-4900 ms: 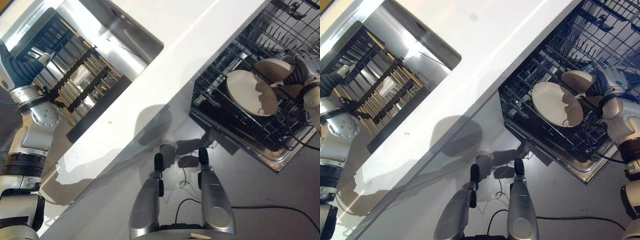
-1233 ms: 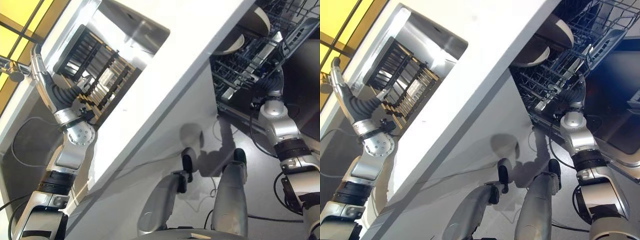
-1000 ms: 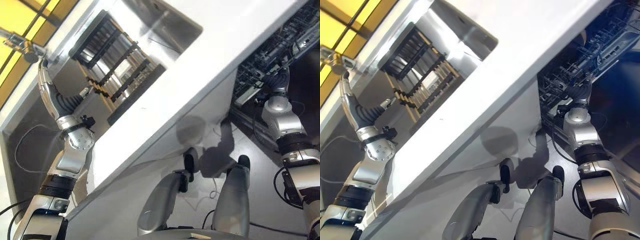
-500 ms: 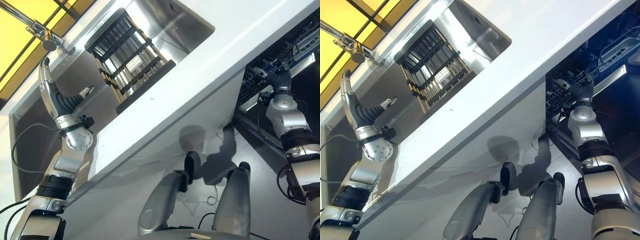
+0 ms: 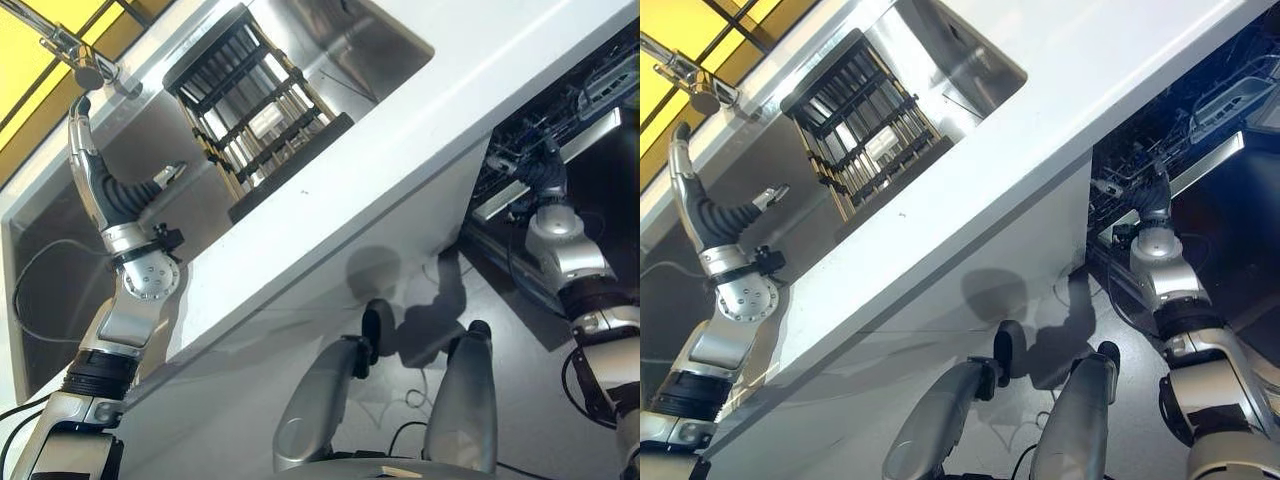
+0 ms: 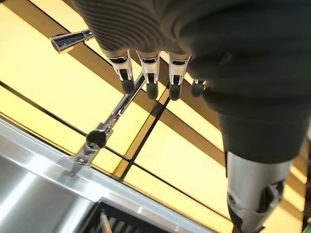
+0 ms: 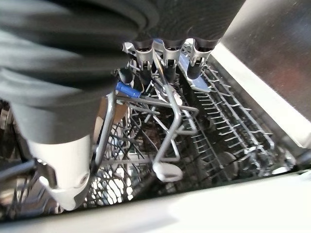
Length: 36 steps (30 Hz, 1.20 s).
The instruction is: Pick up plates and place into dishwasher.
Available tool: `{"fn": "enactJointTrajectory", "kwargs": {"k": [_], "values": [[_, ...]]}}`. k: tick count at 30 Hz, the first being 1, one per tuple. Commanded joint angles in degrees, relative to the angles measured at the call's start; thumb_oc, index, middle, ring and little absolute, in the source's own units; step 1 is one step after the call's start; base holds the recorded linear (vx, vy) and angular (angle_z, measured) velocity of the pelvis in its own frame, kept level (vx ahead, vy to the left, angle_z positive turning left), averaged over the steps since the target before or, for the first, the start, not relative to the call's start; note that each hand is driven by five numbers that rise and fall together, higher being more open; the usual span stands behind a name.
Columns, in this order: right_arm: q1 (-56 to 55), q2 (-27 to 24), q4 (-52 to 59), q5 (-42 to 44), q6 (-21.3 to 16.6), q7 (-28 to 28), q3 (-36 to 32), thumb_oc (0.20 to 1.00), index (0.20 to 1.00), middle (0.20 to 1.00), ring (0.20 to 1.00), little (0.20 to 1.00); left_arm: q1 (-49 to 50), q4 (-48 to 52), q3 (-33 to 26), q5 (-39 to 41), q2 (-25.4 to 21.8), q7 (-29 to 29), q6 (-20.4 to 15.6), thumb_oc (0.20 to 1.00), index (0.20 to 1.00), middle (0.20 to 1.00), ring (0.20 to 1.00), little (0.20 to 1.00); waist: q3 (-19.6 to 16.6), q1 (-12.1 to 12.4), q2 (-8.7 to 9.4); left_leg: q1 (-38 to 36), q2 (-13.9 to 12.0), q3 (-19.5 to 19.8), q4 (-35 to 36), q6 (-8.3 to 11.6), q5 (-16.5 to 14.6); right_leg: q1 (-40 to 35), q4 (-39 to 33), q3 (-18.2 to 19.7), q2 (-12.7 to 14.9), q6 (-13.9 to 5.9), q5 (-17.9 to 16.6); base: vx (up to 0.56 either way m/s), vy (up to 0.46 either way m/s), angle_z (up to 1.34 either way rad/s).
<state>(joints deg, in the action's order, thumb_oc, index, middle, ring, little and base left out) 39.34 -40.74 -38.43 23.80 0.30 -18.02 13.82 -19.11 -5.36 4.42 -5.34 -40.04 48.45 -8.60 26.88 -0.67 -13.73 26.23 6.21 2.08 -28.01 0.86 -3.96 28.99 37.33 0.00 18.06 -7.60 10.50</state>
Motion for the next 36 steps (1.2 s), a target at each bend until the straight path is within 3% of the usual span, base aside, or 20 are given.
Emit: {"fn": "enactJointTrajectory", "kwargs": {"k": [1, 6, 9, 12, 16, 18, 20, 24, 28, 31, 36], "values": [[4.28, 2.63, 6.2, -2.23, -5.72, -0.4, -2.72, 1.0, 1.0, 1.0, 1.0, 1.0, -0.47, -2.09, -1.5, -0.97, -3.17, 0.51, -1.18, 1.0, 1.0, 1.0, 1.0, 1.0, 1.03, -1.04, 5.43, -1.82, -0.32, -1.64, -5.71, 0.06, -10.46, -5.09, -20.04, 7.51, 3.82, 0.57, -18.0, 0.08, -0.041, -0.27], [-2.84, 2.75, 6.83, -2.19, -5.76, -0.66, -5.41, 1.0, 1.0, 1.0, 1.0, 1.0, -1.93, -3.85, -0.62, -1.38, -4.81, -0.46, -1.36, 1.0, 1.0, 1.0, 1.0, 1.0, -0.51, -2.95, 7.72, -5.09, -0.27, -1.49, -2.08, -0.73, -10.89, -6.52, -24.12, 10.24, 3.14, -0.23, -21.5, 0.06, -0.006, -0.24], [-6.19, 3.89, 8.32, -2.26, -5.48, -1.62, -6.72, 1.0, 1.0, 1.0, 1.0, 1.0, -1.21, -4.06, -0.59, -1.85, -4.8, -1.24, -1.77, 1.0, 1.0, 1.0, 1.0, 1.0, -1.4, -2.74, 8.44, -7.18, -1.18, -2.32, 0.58, -1.03, -9.95, -6.91, -23.97, 7.81, 3.32, -0.38, -21.27, 0.04, 0.041, -0.52], [-9.58, 4.86, 9.38, -3.09, -5.81, -2.27, -7.73, 1.0, 1.0, 1.0, 1.0, 1.0, 0.43, -3.46, -1.08, -2.97, -3.9, -1.63, -2.3, 1.0, 1.0, 1.0, 1.0, 1.0, -1.81, -2.44, 8.52, -9.02, -2.85, -4.83, 2.64, -1.69, -8.68, -6.74, -19.47, 4.59, 1.83, 0.49, -18.5, 0.0, 0.127, -0.55], [-17.91, 5.72, 13.32, -3.37, -7.2, -4.42, -9.99, 1.0, 1.0, 1.0, 1.0, 1.0, 3.08, -0.92, -2.81, -5.17, -3.32, -3.07, -2.26, 1.0, 1.0, 1.0, 1.0, 1.0, -3.27, -0.9, 9.02, -8.81, -3.59, -6.25, 4.0, -3.45, -6.61, -9.05, -9.09, 0.45, -3.3, 3.04, -10.67, -0.07, 0.074, -0.34], [-21.48, 6.0, 14.96, -3.09, -8.42, -4.93, -11.58, 1.0, 1.0, 1.0, 1.0, 1.0, 4.28, -0.46, -3.81, -5.83, -3.52, -3.22, -2.74, 1.0, 1.0, 1.0, 1.0, 1.0, -4.25, 0.19, 9.46, -8.68, -3.8, -6.84, 5.92, -3.88, -5.07, -9.7, -6.54, -1.81, -3.44, 3.48, -10.11, -0.09, 0.011, -0.39], [-23.86, 6.82, 16.24, -2.65, -9.71, -8.08, -12.97, 1.0, 1.0, 1.0, 1.0, 1.0, 5.41, -1.01, -4.87, -6.85, -3.31, -2.64, -3.26, 1.0, 1.0, 1.0, 1.0, 1.0, -5.47, 1.5, 9.92, -8.67, -4.14, -7.85, 7.77, -3.72, -4.02, -12.77, -5.75, -4.68, -3.1, 3.67, -7.92, -0.08, -0.008, -0.47], [-24.1, 8.87, 16.49, -1.78, -10.75, -15.48, -15.31, 1.0, 1.0, 1.0, 1.0, 1.0, 5.58, -2.46, -5.62, -7.25, -3.16, -2.23, -3.63, 1.0, 1.0, 1.0, 1.0, 1.0, -6.53, 2.79, 9.9, -6.08, -4.97, -10.13, 7.51, -3.27, -2.61, -17.38, -7.23, -6.9, -4.18, 3.97, -6.23, -0.1, -0.018, -0.23], [-24.23, 11.96, 16.11, -1.71, -11.63, -23.12, -17.46, 1.0, 1.0, 1.0, 1.0, 1.0, 6.64, -3.29, -4.98, -6.95, -1.74, -0.94, -3.61, 1.0, 1.0, 1.0, 1.0, 1.0, -6.26, 3.14, 8.25, -3.35, -6.37, -11.7, 6.19, -2.38, -1.82, -18.65, -7.45, -8.06, -4.05, 4.38, -2.58, -0.11, 0.066, -0.85], [-24.13, 12.71, 15.3, -0.87, -12.05, -26.08, -18.15, 1.0, 1.0, 1.0, 1.0, 1.0, 7.11, -3.62, -4.22, -5.9, -0.32, -0.23, -3.68, 1.0, 1.0, 1.0, 1.0, 1.0, -5.64, 2.62, 6.55, -2.0, -7.23, -11.51, 5.16, -0.49, -1.13, -18.9, -11.07, -7.57, -3.99, 4.84, 1.64, -0.1, 0.056, -0.88], [-26.04, 13.08, 13.43, -0.04, -11.12, -24.08, -17.94, 1.0, 1.0, 1.0, 1.0, 1.0, 9.06, -3.59, -3.77, -5.87, 2.97, 0.64, -4.12, 1.0, 1.0, 1.0, 1.0, 1.0, -4.2, 0.46, 3.81, -1.39, -9.16, -10.98, 3.8, 1.66, 0.16, -18.32, -10.24, -5.29, -5.02, 5.54, 4.0, -0.04, 0.115, -0.26]]}}
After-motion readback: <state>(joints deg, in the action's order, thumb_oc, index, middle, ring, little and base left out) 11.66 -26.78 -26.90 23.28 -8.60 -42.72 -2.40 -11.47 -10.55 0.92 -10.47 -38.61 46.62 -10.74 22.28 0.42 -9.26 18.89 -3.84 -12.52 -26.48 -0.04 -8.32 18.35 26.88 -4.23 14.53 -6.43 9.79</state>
